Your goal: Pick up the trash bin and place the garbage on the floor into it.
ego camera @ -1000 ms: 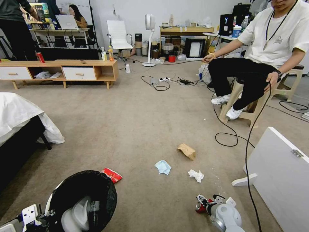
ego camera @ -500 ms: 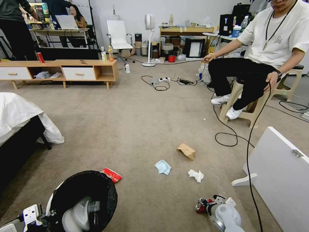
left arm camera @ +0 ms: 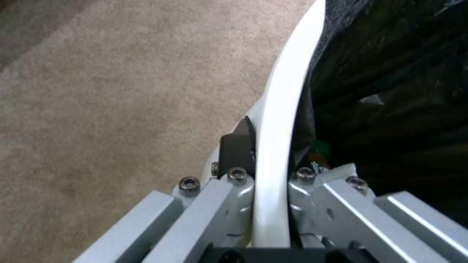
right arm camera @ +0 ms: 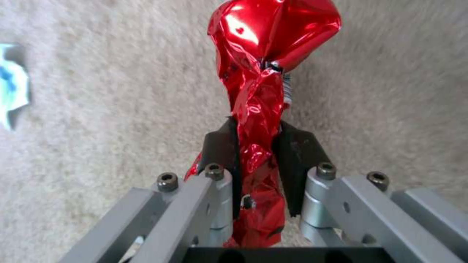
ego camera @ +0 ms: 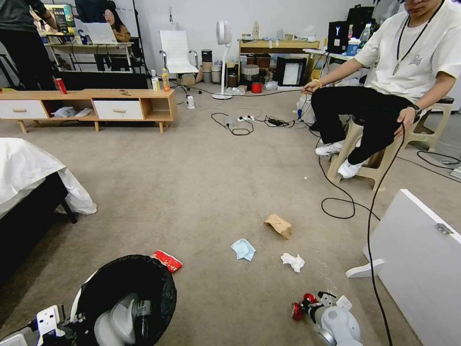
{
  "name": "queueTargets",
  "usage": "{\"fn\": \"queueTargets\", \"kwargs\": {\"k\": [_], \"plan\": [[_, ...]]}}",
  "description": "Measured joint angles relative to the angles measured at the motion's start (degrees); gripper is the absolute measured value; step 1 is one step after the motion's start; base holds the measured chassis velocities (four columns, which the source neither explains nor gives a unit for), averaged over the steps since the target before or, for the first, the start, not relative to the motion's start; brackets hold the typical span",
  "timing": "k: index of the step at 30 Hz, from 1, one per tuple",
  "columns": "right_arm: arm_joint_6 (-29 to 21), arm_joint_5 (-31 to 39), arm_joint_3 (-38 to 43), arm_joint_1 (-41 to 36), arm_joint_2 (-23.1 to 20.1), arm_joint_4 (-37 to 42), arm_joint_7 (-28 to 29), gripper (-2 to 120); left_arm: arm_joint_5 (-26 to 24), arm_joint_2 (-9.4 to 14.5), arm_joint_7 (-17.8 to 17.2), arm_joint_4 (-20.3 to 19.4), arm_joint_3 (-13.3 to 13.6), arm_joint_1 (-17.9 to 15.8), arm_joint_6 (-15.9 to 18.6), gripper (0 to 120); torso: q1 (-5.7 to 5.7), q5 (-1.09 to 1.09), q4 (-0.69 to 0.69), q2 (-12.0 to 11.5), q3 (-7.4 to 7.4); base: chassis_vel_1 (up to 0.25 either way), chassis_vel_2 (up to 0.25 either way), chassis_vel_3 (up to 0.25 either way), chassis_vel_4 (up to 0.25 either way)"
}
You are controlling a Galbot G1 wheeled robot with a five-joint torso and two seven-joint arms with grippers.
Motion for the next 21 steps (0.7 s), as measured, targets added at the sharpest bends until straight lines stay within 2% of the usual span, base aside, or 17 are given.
{"fn": "queueTargets", "kwargs": {"k": [5, 7, 9, 10, 12, 13, 15, 16, 18, 19, 20, 21], "plan": [[-0.04, 1.13, -0.35, -3.04, -1.89, 6.49, 0.14, 15, -0.03, -0.03, 0.01, 0.01, 0.59, -0.34, 0.01, 2, 0.0, 0.0, 0.0, 0.0, 0.0, 0.0, 0.0, 0.0, 0.0], [-0.01, 1.15, -0.37, -3.18, -1.99, 6.82, 0.14, 15, -0.06, -0.03, 0.01, 0.01, 0.63, -0.35, 0.02, 2, 0.0, 0.0, 0.0, 0.0, 0.0, 0.0, 0.0, 0.0, 0.0], [0.6, 1.04, -0.58, -5.67, -4.52, 13.57, 0.11, 15, -0.5, 0.1, -0.01, -0.15, 1.12, -0.41, 0.06, 2, 0.0, 0.04, 0.01, 0.0, 0.0, 0.0, 0.0, 0.0, 0.0], [0.6, 1.04, -0.58, -5.67, -4.52, 13.57, 0.11, 15, -0.5, 0.1, -0.01, -0.15, 1.12, -0.41, 0.06, 2, 0.0, 0.04, 0.01, 0.0, 0.0, 0.0, 0.0, 0.0, 0.0], [1.82, 0.19, -0.44, -7.9, -8.02, 21.18, -0.37, 15, -1.24, 0.33, -0.05, -0.47, 1.5, -0.64, 0.2, 2, 0.0, -0.03, -0.01, 0.0, 0.0, 0.0, 0.0, 0.0, 0.0], [1.82, 0.19, -0.44, -7.9, -8.02, 21.18, -0.37, 15, -1.24, 0.33, -0.05, -0.47, 1.5, -0.64, 0.2, 2, 0.0, -0.03, -0.01, 0.0, 0.0, 0.0, 0.0, 0.0, 0.0], [2.79, -1.26, -0.46, -9.8, -13.32, 28.06, -0.73, 15, -1.46, 0.82, -0.1, -0.54, 1.84, -0.87, 0.3, 2, 0.0, 0.02, -0.01, 0.0, 0.0, 0.0, 0.0, 0.0, 0.0], [2.79, -1.26, -0.46, -9.8, -13.32, 28.06, -0.73, 15, -1.46, 0.82, -0.1, -0.54, 1.84, -0.87, 0.3, 2, 0.0, 0.02, -0.01, 0.0, 0.0, 0.0, 0.0, 0.0, 0.0], [4.01, -2.3, -0.59, -10.97, -19.63, 34.15, -1.28, 15, -1.71, 1.28, -0.19, -0.53, 2.18, -1.13, 0.46, 2, 0.0, 0.0, -0.01, 0.0, 0.0, 0.0, 0.0, 0.0, 0.0], [4.01, -2.3, -0.59, -10.97, -19.63, 34.15, -1.28, 15, -1.71, 1.28, -0.19, -0.53, 2.18, -1.13, 0.46, 2, 0.0, 0.0, -0.01, 0.0, 0.0, 0.0, 0.0, 0.0, 0.0], [4.88, -2.26, -0.73, -11.18, -22.24, 37.15, -1.78, 15, -1.99, 1.49, -0.29, -0.53, 2.4, -1.29, 0.49, 2, 0.0, 0.01, -0.01, 0.0, 0.0, 0.0, 0.0, 0.0, 0.0], [4.88, -2.26, -0.73, -11.18, -22.24, 37.15, -1.78, 15, -1.99, 1.49, -0.29, -0.53, 2.4, -1.29, 0.49, 2, 0.0, 0.01, -0.01, 0.0, 0.0, 0.0, 0.0, 0.0, 0.0]]}}
